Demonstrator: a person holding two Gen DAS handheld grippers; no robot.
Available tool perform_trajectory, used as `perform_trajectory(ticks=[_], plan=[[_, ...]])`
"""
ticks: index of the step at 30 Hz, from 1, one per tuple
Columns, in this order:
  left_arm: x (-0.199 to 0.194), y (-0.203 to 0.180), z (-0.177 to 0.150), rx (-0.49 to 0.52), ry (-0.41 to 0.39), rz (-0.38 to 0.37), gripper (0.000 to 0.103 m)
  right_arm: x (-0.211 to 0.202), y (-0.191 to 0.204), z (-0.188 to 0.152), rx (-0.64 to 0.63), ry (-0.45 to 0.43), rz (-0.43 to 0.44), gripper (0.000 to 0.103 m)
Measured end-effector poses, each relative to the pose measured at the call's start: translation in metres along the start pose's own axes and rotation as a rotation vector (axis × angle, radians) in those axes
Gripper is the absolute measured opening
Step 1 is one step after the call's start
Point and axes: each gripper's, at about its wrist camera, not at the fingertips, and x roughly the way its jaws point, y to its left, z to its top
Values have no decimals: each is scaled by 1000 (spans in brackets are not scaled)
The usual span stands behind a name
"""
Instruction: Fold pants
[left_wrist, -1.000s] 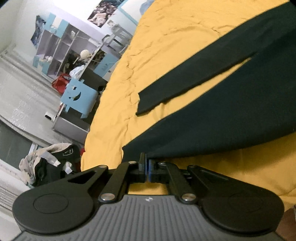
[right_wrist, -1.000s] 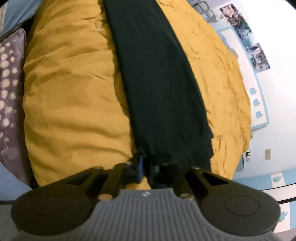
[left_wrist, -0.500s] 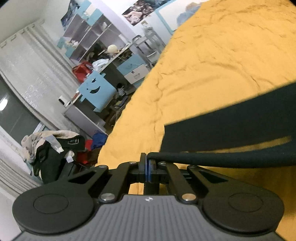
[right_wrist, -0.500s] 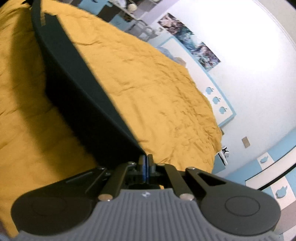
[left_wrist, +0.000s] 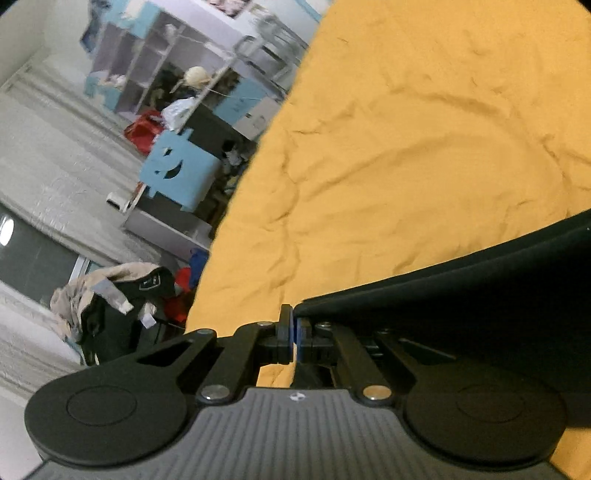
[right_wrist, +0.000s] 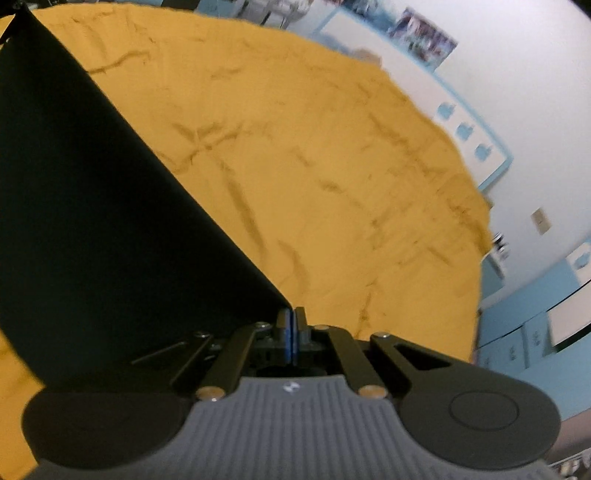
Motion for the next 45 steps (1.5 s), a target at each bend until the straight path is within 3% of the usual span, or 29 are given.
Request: perform_trajectory(ticks=[8,18,20,21,24,25,26,28,34,37,41,43,45], plan=[[44,-49,16,132,48,20,1,72,5,-9,36,95,77,0],[66,-73,4,179,83,4,1,100,2,-9,86,126,105,0],[67,-72,2,169,70,-8,3,102,1,-8,127,121,97,0],[66,-71,2,162,66,-5,10,100,0,-8,143,115,90,2],[64,-59,2,109,46,-42,21,86,0,-6,188,71,55,26],[64,-51,3,83,38,-61,30,80,1,-5,195,62,31,36],[64,-43,2,58,37,-73,36,74,3,-5,196,55,8,38],[62,-25,4,-7,29,-95,52,64,7,-6,207,51,-9,38],[52,30,-2,-193,23,-183,64,49,12,-18,303,65,-43,38],[52,53,-8,-280,17,-213,65,42,13,-26,362,67,-38,38],[56,66,-6,-298,41,-156,67,38,17,-34,400,85,-40,38],[56,79,-9,-371,49,-161,67,35,19,-35,400,87,-45,38],[55,94,-19,-490,46,-213,67,33,20,-37,405,86,-53,38]])
